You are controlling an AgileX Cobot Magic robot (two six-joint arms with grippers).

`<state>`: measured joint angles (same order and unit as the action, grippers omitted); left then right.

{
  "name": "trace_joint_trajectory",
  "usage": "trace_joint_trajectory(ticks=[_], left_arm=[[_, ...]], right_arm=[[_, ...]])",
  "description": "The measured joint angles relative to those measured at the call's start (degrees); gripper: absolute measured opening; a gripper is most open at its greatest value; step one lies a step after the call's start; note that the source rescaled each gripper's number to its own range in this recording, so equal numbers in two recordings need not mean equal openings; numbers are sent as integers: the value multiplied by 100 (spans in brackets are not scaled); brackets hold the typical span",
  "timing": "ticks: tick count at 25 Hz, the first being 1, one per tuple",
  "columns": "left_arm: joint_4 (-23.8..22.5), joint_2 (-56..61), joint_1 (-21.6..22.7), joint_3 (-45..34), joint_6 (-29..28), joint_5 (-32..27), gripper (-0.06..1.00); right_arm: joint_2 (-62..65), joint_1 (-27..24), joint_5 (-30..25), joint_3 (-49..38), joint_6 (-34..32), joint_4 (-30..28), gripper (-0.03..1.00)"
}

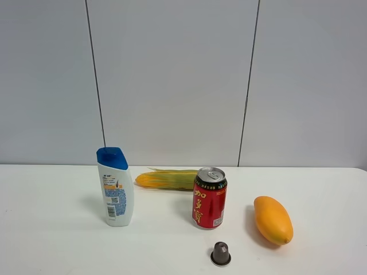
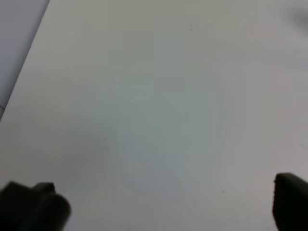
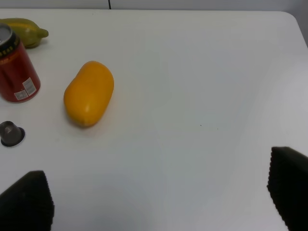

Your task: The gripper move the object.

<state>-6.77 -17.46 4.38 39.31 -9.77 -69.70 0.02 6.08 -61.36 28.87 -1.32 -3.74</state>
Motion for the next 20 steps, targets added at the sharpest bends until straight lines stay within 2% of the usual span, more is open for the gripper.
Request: trace_joint_trajectory(ticks=[6, 15, 20], left_arm=[[159, 0, 0, 0, 809, 251, 99], [529, 587, 0, -865, 930, 608, 99], [551, 1061, 0, -958, 1042, 676, 99]], right_arm=[[0, 0, 0, 0, 0, 0, 100], [0, 0, 0, 0, 0, 0, 100], [0, 0, 0, 0, 0, 0, 100]])
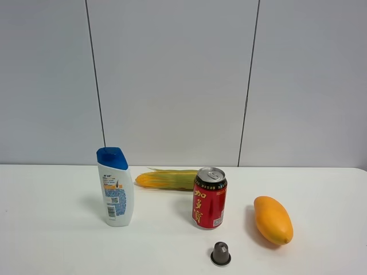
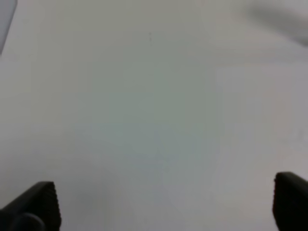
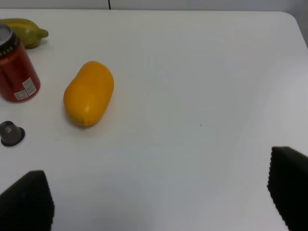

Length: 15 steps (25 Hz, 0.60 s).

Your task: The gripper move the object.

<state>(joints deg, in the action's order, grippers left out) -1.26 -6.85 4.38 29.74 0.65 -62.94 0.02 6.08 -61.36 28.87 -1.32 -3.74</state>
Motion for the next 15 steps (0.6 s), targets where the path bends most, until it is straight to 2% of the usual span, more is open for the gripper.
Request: trace_joint_trajectory(ticks=[15], left_arm=[[4, 682, 0, -148, 0, 179, 100]], right_arm=[[0, 0, 0, 0, 0, 0, 100]])
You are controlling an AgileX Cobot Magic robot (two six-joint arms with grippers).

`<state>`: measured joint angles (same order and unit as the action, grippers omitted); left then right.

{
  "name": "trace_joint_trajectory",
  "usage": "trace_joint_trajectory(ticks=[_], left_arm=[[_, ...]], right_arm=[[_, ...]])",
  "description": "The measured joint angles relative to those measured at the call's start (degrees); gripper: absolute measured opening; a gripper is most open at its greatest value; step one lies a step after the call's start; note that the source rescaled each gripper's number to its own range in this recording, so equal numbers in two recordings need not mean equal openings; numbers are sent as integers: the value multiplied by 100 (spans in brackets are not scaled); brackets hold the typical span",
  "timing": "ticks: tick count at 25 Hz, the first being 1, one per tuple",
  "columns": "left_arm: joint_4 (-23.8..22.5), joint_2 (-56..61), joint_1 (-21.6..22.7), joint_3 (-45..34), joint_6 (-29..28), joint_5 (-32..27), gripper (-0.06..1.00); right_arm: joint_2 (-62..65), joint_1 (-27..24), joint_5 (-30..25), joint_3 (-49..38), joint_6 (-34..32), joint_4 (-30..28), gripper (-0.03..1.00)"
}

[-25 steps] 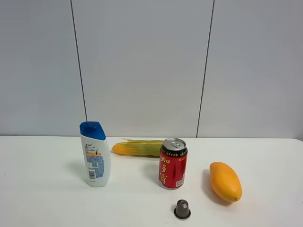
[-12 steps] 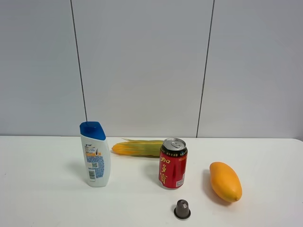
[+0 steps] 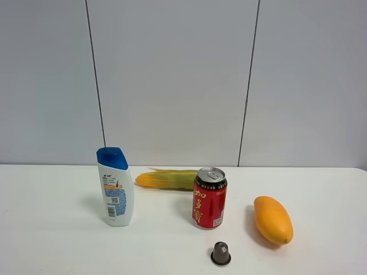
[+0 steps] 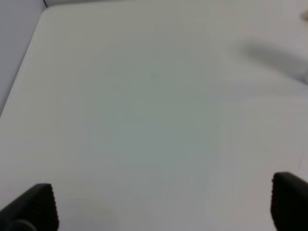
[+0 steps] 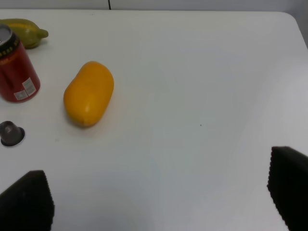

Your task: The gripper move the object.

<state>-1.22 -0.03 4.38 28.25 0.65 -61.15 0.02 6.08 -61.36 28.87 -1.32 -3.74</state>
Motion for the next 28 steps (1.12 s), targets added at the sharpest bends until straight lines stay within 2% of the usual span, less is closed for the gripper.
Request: trace_joint_trajectory(ticks=[28], left_arm=[[0, 22, 0, -6, 7, 12, 100]], right_arm=[[0, 0, 0, 0, 0, 0, 100]])
